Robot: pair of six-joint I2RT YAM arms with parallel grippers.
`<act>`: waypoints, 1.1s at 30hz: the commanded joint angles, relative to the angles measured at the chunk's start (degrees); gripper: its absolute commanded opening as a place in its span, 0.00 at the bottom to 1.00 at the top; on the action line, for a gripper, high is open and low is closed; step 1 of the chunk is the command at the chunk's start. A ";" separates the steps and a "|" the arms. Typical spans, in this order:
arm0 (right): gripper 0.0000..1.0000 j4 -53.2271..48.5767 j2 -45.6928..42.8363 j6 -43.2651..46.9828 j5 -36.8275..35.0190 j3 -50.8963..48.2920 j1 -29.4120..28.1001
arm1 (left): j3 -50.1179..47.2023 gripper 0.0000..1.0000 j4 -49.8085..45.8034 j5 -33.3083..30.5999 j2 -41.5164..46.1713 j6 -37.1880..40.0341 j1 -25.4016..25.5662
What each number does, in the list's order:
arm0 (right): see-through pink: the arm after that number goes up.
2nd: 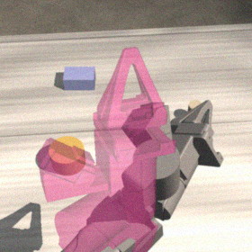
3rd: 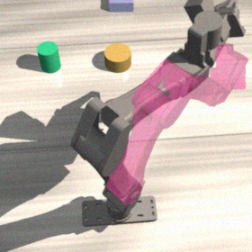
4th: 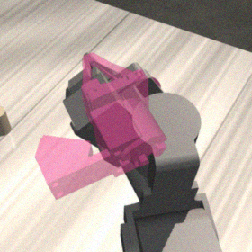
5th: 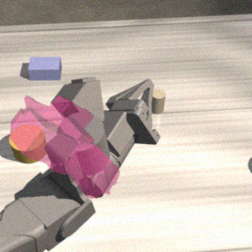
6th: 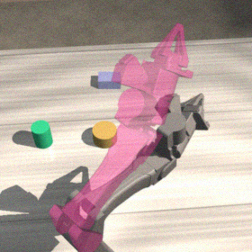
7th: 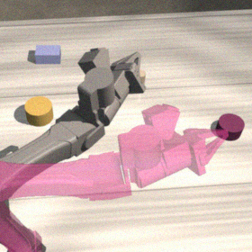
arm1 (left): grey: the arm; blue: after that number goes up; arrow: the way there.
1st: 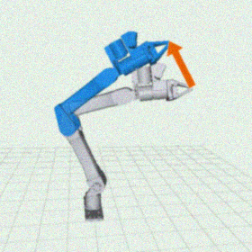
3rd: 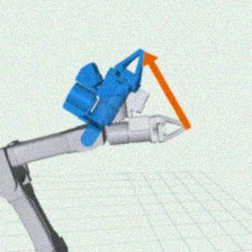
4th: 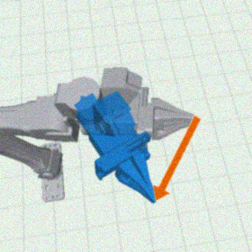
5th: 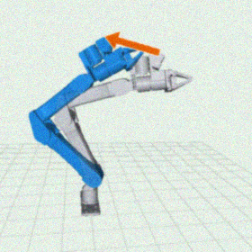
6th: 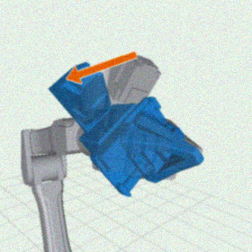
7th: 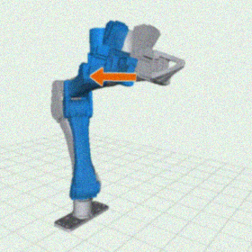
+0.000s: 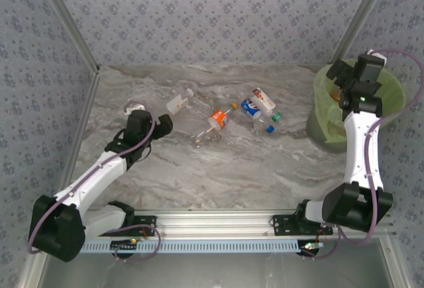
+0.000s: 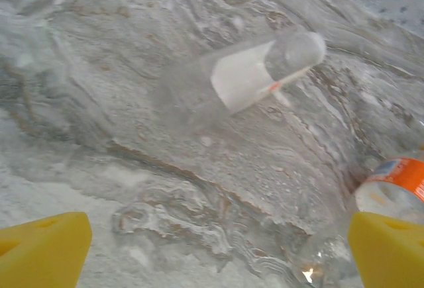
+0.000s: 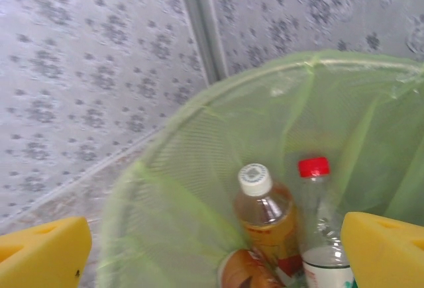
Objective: Put the plastic bottles in the bin
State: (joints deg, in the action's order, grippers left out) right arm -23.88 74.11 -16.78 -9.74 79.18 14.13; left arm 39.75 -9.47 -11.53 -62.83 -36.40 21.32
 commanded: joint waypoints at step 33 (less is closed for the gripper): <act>0.99 5.21 -12.19 6.93 4.84 -13.00 -27.57 | 29.91 0.99 -18.15 19.40 -31.42 43.79 -9.81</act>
State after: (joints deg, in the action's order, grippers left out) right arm -19.84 62.28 -11.05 -3.51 66.13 -12.88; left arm 66.00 -24.01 5.23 -91.64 0.08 11.99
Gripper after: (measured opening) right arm 0.988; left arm 0.992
